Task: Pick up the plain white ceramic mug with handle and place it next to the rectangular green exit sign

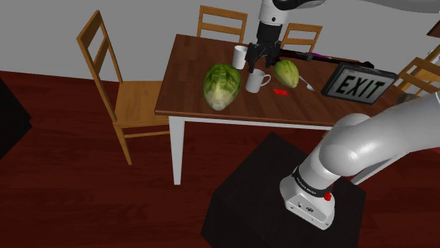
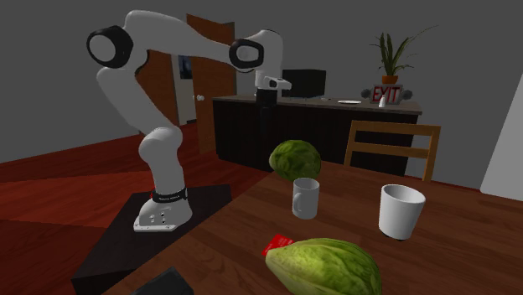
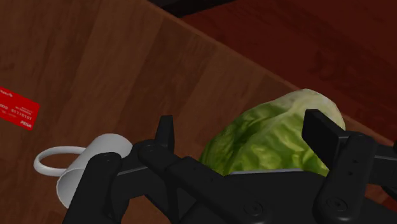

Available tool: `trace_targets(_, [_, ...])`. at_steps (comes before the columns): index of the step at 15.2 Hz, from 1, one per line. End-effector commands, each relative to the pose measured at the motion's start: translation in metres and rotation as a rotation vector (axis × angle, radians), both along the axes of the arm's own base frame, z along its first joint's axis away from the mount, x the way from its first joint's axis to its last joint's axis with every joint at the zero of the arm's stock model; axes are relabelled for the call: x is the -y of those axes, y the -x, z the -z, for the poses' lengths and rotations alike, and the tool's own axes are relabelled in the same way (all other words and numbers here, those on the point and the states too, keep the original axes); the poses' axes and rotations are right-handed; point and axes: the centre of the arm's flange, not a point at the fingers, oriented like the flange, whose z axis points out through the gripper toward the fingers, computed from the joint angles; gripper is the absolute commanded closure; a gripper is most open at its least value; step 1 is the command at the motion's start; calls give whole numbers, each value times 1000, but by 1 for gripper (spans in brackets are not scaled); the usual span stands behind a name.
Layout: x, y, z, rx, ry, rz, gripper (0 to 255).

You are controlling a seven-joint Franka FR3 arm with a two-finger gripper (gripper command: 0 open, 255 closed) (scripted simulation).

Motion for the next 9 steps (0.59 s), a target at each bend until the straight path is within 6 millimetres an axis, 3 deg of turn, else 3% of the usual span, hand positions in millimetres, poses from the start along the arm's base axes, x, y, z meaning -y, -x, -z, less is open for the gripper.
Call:
trace_targets(1, [20, -19, 11, -10, -5, 33, 0])
trace_targets(9, [104, -78, 57, -50, -26, 159, 0])
